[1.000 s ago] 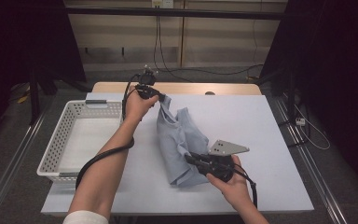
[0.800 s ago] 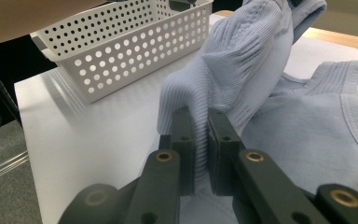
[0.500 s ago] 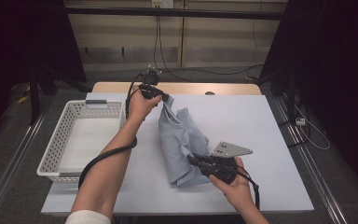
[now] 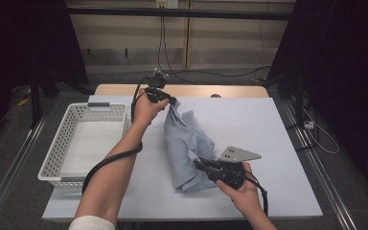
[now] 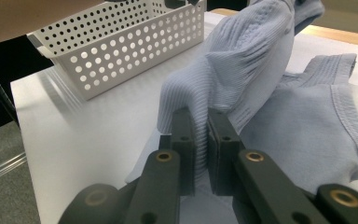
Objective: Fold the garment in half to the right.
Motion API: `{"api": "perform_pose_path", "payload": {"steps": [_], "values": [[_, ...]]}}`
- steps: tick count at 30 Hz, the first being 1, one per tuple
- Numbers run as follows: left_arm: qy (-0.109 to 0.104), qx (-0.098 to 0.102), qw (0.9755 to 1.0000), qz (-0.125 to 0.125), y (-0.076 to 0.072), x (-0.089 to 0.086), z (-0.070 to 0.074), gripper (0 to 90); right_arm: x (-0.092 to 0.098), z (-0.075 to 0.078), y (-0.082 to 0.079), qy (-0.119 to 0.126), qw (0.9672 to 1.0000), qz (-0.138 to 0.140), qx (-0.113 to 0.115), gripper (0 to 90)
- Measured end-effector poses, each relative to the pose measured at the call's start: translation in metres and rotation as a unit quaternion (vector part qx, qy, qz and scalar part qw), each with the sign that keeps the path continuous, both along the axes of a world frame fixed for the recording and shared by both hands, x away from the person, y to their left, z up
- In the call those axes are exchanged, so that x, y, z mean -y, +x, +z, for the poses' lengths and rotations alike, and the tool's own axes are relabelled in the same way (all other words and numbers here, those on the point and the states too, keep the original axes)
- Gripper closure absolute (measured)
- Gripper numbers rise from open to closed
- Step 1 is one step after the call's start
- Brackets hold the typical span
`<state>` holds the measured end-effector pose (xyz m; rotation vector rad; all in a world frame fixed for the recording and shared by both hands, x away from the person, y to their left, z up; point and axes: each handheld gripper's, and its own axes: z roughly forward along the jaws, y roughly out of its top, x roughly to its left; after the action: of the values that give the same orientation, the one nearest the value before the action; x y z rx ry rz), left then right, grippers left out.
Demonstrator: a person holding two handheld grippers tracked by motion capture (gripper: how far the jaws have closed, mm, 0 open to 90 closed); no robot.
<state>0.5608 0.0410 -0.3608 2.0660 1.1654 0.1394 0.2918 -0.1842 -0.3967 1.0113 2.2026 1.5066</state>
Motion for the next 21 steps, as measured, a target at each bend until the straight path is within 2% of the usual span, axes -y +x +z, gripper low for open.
{"api": "perform_pose_path", "payload": {"steps": [3,5,7,8,21], "values": [[-0.003,0.004,1.0000,0.001,0.000,0.000,-0.002,64.6,0.003,-0.001,0.000,-0.002,1.0000,-0.003,0.000,83.8],[-0.003,0.007,1.0000,0.002,0.000,0.001,-0.003,53.0,0.005,-0.002,0.001,-0.003,1.0000,-0.008,-0.001,83.8],[0.000,0.005,1.0000,0.001,0.000,0.001,-0.004,49.5,0.009,-0.003,0.001,-0.004,0.9999,-0.014,-0.003,83.8],[0.001,0.009,1.0000,0.004,-0.001,0.000,-0.005,44.9,0.011,-0.004,0.002,-0.006,0.9998,-0.016,-0.004,83.8],[0.012,0.017,0.9998,0.000,-0.007,-0.003,-0.010,32.6,0.024,-0.014,0.003,-0.030,0.9990,-0.033,-0.011,83.8]]}}
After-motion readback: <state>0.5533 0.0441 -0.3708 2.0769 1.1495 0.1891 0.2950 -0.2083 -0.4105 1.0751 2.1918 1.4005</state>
